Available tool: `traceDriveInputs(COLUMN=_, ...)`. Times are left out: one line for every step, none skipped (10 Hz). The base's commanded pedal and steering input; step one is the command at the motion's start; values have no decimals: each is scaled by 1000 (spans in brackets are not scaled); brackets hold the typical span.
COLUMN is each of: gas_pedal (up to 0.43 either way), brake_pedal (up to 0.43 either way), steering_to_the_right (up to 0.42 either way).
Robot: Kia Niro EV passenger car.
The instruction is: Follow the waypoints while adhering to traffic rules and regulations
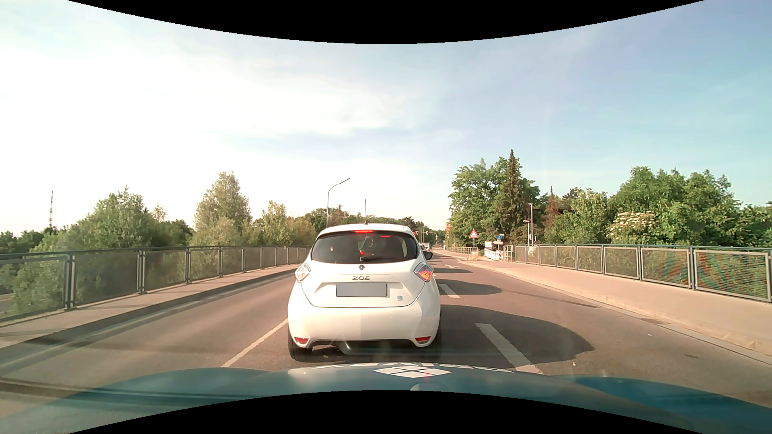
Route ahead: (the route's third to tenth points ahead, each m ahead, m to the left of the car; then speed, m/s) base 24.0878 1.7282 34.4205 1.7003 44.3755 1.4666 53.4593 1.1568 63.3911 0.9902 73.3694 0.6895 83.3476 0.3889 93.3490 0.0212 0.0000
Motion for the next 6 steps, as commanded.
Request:
traceDriveInputs(gas_pedal=0, brake_pedal=299, steering_to_the_right=-1)
traceDriveInputs(gas_pedal=0, brake_pedal=299, steering_to_the_right=-1)
traceDriveInputs(gas_pedal=0, brake_pedal=299, steering_to_the_right=-1)
traceDriveInputs(gas_pedal=0, brake_pedal=299, steering_to_the_right=-1)
traceDriveInputs(gas_pedal=0, brake_pedal=299, steering_to_the_right=-1)
traceDriveInputs(gas_pedal=0, brake_pedal=299, steering_to_the_right=-1)
